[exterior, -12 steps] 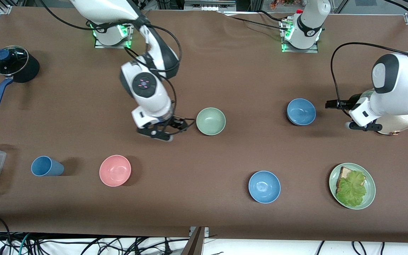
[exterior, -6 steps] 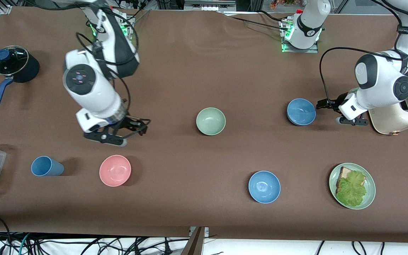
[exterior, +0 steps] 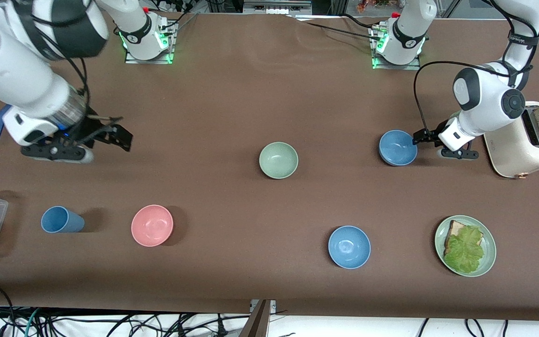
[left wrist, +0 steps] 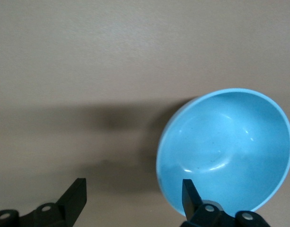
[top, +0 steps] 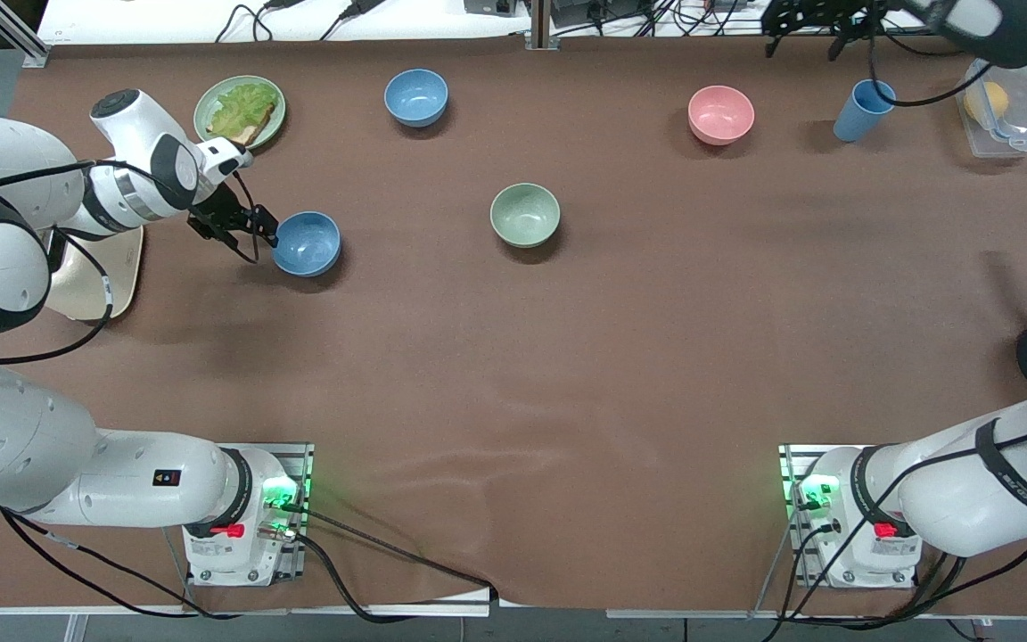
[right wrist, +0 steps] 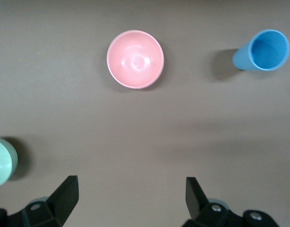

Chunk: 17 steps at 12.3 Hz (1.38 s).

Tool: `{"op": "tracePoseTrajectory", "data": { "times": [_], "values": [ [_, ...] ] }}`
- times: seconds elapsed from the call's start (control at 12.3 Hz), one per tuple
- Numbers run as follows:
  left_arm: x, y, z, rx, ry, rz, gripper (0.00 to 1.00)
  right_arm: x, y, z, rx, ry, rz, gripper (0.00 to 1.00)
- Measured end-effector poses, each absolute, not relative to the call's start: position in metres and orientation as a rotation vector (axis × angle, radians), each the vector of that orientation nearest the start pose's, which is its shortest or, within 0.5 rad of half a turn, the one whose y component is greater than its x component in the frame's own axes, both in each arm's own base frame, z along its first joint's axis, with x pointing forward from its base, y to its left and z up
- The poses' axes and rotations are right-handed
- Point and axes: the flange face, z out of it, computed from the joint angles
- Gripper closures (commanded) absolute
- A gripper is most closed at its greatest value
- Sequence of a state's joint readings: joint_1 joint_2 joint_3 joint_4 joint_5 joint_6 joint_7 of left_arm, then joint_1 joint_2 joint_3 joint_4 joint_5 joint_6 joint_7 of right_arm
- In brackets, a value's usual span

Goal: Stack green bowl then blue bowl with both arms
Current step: 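Grasp the light blue bowl rim with the left gripper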

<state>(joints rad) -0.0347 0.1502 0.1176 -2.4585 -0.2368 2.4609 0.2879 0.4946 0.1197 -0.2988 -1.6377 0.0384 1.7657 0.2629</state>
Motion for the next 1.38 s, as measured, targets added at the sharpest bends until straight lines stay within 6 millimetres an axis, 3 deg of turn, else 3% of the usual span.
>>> {"op": "tracePoseTrajectory", "data": {
  "times": [0.33,0.41,0.49,0.65,0.73,1.38],
  "values": [
    [0.464,0.031,0.225,-3.284,0.021,0.181,0.21,0.574,0.080,0.566,-3.123,0.088,0.013,0.00],
    [0.464,0.030,0.224,-3.284,0.020,0.169,0.30,0.575,0.070,0.565,-3.121,0.081,0.018,0.00],
    [0.463,0.027,0.222,-3.287,0.014,0.160,0.45,0.576,0.064,0.564,-3.117,0.076,0.024,0.00],
    [0.459,0.022,0.217,-3.301,-0.017,0.160,0.89,0.575,0.061,0.563,-3.112,0.073,0.043,0.00],
    [0.458,0.021,0.215,-3.310,-0.044,0.160,1.00,0.575,0.061,0.563,-3.111,0.073,0.049,0.00],
    [0.457,0.020,0.211,-3.341,-0.065,0.183,1.00,0.575,0.061,0.571,-3.120,0.026,0.027,0.00]
  ]
}}
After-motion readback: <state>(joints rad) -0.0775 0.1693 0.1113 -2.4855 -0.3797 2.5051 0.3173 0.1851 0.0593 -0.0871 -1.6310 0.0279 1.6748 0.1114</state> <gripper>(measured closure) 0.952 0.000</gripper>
